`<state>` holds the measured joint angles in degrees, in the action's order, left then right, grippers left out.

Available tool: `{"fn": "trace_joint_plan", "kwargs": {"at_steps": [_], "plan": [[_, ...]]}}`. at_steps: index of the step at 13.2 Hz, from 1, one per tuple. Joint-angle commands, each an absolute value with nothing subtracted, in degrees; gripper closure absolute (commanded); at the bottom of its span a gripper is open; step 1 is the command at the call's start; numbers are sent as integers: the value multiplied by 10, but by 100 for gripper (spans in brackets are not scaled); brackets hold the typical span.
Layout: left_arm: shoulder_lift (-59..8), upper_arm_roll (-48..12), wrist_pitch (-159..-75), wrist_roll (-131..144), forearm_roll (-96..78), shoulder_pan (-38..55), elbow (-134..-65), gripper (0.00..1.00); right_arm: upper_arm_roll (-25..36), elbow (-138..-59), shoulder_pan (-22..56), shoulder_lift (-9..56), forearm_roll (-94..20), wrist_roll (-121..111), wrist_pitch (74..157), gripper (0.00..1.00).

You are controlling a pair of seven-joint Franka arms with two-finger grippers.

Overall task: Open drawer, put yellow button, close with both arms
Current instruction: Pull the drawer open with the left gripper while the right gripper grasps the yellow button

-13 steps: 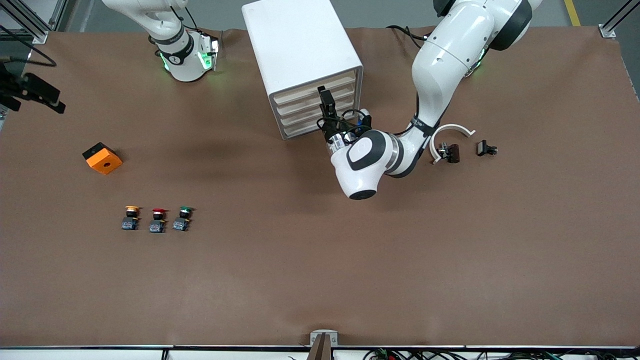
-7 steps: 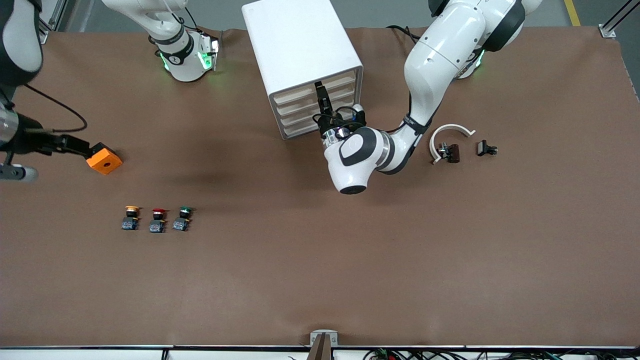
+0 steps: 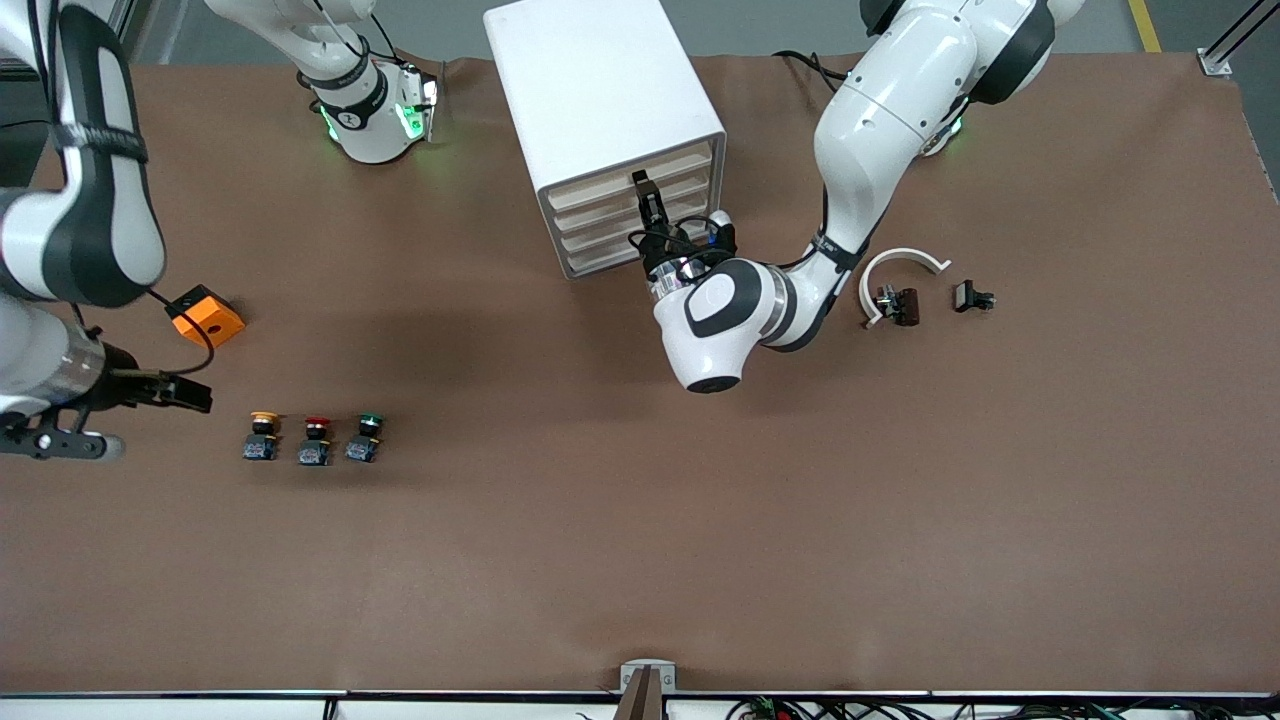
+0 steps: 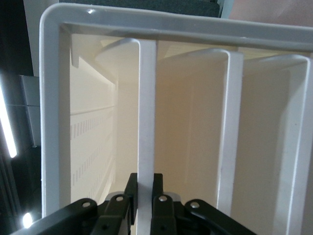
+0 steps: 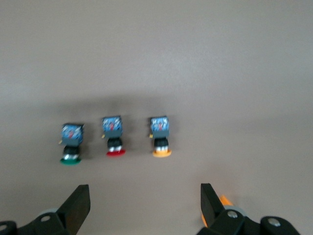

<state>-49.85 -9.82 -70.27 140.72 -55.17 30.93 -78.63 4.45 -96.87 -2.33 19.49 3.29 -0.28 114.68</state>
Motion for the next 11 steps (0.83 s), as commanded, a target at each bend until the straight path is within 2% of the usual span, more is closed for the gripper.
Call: {"fn": "trace_joint_plan", "kwargs": {"at_steps": [1, 3, 7, 11], "plan": [[-499, -91, -704, 1416, -551, 287, -785, 100, 36, -1031, -46, 200, 37, -8, 1241, 0], [-498, -90, -704, 1413, -548, 262, -784, 100, 37, -1072, -49, 214, 37, -30, 1307, 0], [-497, -84, -705, 1403, -543, 234, -769, 100, 35, -1078, -82, 291, 35, -105, 1417, 0], [-497, -78, -709, 1393, -543, 223, -757, 100, 27, -1080, -88, 337, 24, -106, 1455, 0]]}}
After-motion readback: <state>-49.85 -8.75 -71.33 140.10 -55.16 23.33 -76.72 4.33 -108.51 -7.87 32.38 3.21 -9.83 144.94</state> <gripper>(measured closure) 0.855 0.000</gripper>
